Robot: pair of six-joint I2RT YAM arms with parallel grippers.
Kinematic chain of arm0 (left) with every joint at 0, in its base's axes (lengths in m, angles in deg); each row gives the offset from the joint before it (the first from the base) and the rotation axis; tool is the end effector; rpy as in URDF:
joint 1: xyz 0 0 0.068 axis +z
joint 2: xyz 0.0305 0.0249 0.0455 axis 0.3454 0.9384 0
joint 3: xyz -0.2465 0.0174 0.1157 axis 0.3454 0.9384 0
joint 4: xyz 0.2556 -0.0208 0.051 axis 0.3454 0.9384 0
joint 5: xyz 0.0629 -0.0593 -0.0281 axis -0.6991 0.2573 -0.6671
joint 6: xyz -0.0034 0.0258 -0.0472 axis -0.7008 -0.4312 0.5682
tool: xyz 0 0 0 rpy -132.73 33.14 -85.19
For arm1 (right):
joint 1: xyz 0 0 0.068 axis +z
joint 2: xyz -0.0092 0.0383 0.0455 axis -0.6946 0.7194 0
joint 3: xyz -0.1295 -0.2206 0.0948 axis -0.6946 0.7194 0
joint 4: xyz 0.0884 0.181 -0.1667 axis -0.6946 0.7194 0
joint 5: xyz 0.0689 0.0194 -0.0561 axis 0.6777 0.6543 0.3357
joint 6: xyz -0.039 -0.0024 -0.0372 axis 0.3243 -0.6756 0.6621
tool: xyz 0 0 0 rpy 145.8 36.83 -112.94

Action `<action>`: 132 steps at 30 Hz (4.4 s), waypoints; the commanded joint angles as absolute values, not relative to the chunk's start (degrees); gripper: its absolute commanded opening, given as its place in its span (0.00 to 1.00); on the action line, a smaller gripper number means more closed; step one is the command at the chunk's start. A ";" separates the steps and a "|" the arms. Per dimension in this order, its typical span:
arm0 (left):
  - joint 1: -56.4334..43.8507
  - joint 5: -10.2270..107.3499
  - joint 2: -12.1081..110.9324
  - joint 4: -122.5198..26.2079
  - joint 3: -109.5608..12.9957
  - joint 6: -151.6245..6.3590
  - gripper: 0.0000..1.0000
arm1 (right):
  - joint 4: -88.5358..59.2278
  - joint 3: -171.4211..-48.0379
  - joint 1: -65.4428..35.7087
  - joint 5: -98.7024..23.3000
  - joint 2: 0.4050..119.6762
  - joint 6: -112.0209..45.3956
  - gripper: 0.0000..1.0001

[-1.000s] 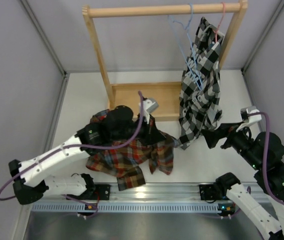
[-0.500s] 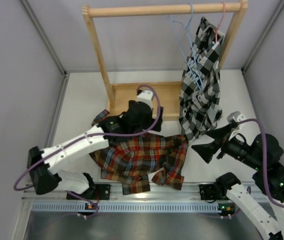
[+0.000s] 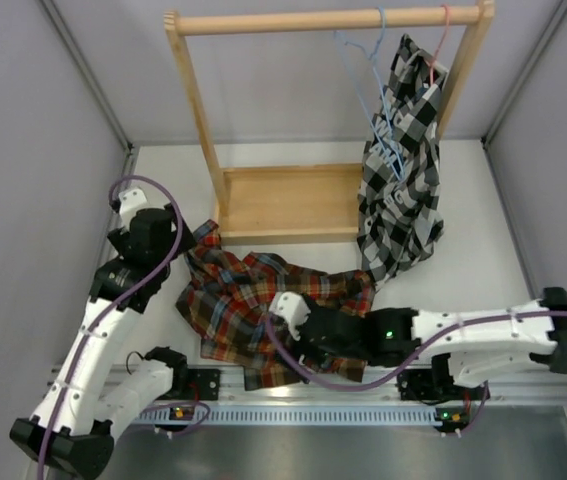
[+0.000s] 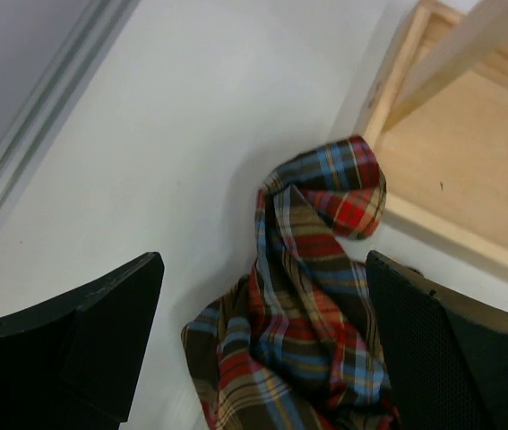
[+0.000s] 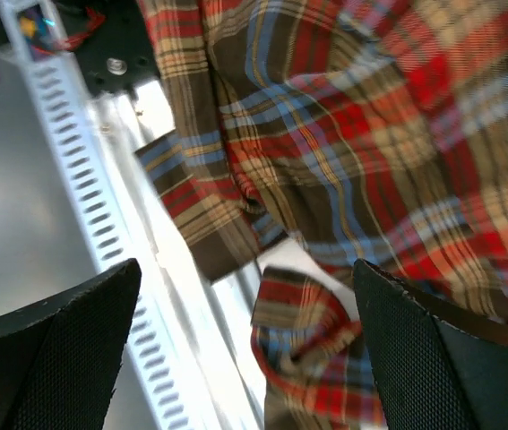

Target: Place the shirt on the hanger

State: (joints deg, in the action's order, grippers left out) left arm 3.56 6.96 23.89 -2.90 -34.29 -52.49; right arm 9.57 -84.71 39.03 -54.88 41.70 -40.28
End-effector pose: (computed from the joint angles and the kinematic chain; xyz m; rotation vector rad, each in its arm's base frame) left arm 0.1672 -0.0296 0.3509 -0.5854 1.9863 0.1212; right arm 0.0347 0.2360 0.2899 -1.2324 1.9541 0.7340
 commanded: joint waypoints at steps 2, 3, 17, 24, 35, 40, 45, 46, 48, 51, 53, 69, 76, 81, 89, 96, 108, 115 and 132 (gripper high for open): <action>3.95 14.01 14.71 0.44 -33.16 -57.11 0.98 | -5.92 -88.05 46.17 -73.03 55.37 -38.54 0.95; 3.86 14.28 13.48 0.44 -32.89 -58.45 0.98 | -6.89 -89.19 47.75 -73.46 57.95 -38.10 0.94; 3.77 15.60 -1.30 -5.01 -25.51 -63.12 0.98 | -8.30 -100.89 48.12 -75.04 83.98 -34.50 0.85; 3.77 15.69 -2.61 -5.09 -25.33 -62.85 0.98 | -10.23 -99.14 47.94 -83.39 82.24 -34.06 0.27; 3.86 46.81 -0.33 -12.81 -27.26 -64.44 0.98 | -0.08 -103.59 44.70 -83.16 61.25 -30.36 0.02; 3.86 59.37 2.83 -24.33 -28.06 -63.47 0.98 | 9.35 -109.68 29.15 -64.03 57.19 -35.90 0.03; 3.77 57.52 5.11 -29.08 -26.56 -63.30 0.98 | 12.43 -110.74 18.51 -53.09 57.53 -37.48 0.04; 3.86 58.05 6.69 -29.52 -26.30 -61.99 0.98 | 12.44 -110.47 17.45 -51.08 58.14 -37.66 0.04; 3.77 59.54 7.93 -29.96 -24.29 -60.05 0.98 | 12.52 -110.12 14.37 -49.65 58.59 -38.36 0.04; 2.37 57.54 8.55 -30.85 -19.72 -59.60 0.98 | 12.52 -109.51 11.56 -46.49 59.29 -38.98 0.05; -0.34 55.43 9.07 -30.76 -17.09 -59.08 0.96 | 12.44 -109.59 10.68 -45.96 59.82 -38.98 0.06; -29.18 10.69 19.00 -26.28 -14.61 -52.32 0.41 | 11.82 -109.60 7.86 -44.64 63.78 -39.07 0.08; -29.54 7.26 21.46 -24.17 -15.40 -52.31 0.31 | 11.56 -108.72 7.16 -45.08 62.28 -39.07 0.13; -29.54 8.22 22.26 -22.85 -18.03 -53.01 0.00 | 8.92 -104.86 7.16 -44.37 59.39 -40.64 0.55; -29.54 6.81 25.85 -18.46 -24.18 -52.93 0.00 | 6.80 -94.14 14.53 -55.92 49.11 -45.65 0.79; -29.54 7.25 28.85 -17.75 -27.44 -50.90 0.00 | 4.89 -85.87 21.40 -71.62 46.11 -53.82 0.76; -29.54 7.08 28.41 -17.66 -27.88 -50.29 0.00 | -12.17 -76.72 24.73 -77.68 50.50 -68.59 0.39; -29.54 6.81 28.06 -17.66 -27.71 -49.94 0.00 | -16.82 -74.45 26.76 -81.73 50.85 -73.24 0.39; -29.54 13.29 18.84 -18.10 -39.52 -60.45 0.00 | -4.57 -95.92 28.86 -77.00 45.32 -45.27 0.00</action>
State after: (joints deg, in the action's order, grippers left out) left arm -29.33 9.34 22.69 -14.57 -30.15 -54.28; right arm -8.38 -81.58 27.23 -81.70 50.92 -59.99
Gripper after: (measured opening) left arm 0.032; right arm 0.009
